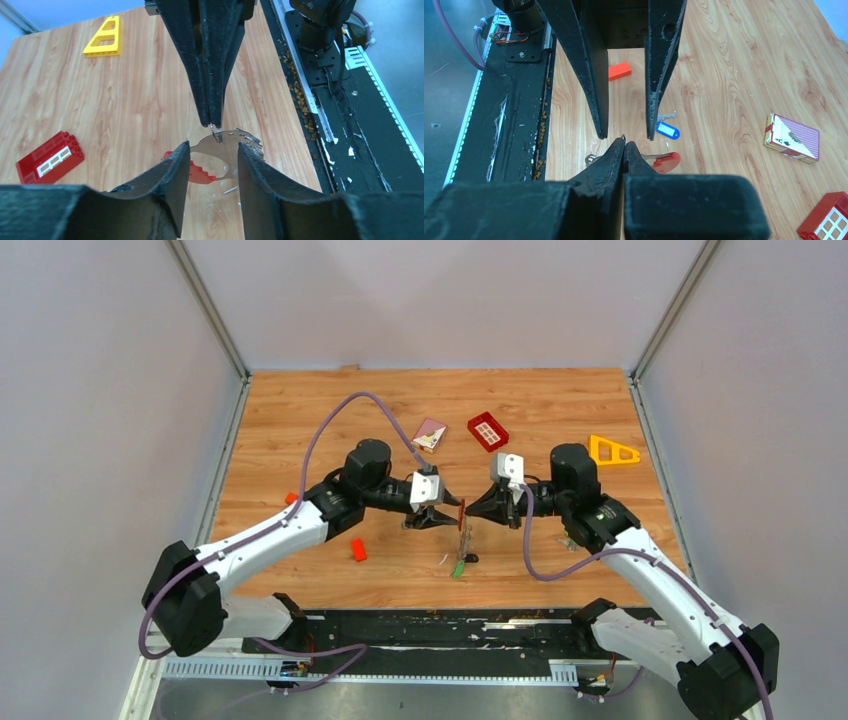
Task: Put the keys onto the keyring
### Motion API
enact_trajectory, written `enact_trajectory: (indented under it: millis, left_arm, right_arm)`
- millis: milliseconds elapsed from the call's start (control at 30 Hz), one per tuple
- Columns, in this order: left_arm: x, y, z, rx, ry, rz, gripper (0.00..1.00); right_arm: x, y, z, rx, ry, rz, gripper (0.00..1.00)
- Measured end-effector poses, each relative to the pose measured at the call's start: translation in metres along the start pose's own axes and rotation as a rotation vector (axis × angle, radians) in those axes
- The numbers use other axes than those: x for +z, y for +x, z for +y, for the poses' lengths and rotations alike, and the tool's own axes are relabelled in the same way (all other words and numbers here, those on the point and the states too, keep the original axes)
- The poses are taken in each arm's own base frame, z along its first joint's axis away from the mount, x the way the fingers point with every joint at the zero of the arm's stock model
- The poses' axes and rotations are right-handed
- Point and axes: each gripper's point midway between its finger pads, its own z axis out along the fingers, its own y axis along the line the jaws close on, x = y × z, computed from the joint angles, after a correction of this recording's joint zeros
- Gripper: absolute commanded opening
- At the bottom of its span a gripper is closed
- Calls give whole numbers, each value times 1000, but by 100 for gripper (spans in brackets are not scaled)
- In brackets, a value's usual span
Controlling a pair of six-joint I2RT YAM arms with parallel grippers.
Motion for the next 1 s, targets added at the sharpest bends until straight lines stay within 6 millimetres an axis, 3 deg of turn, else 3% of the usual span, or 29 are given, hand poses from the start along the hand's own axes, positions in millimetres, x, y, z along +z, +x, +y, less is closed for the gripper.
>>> enact_trajectory:
  millis: [233, 600, 733, 800, 1000]
  left_arm:
    - [4, 4, -3, -12, 18, 6, 40]
    - [10, 5, 0, -26, 25, 12, 23]
    - [10, 5, 0, -30, 25, 12, 11]
    - [10, 5, -1, -33, 27, 14, 0]
    - [8, 6, 1, -46, 15, 38, 0]
  right_arm:
    - [0, -2, -1, -1, 5, -7, 0]
    - [0, -4, -3, -4, 8, -13, 0]
    - [0, -4, -3, -5, 9, -14, 0]
    - [0, -4, -3, -5, 10, -13, 0]
    - [0, -3, -4, -6, 14, -12, 0]
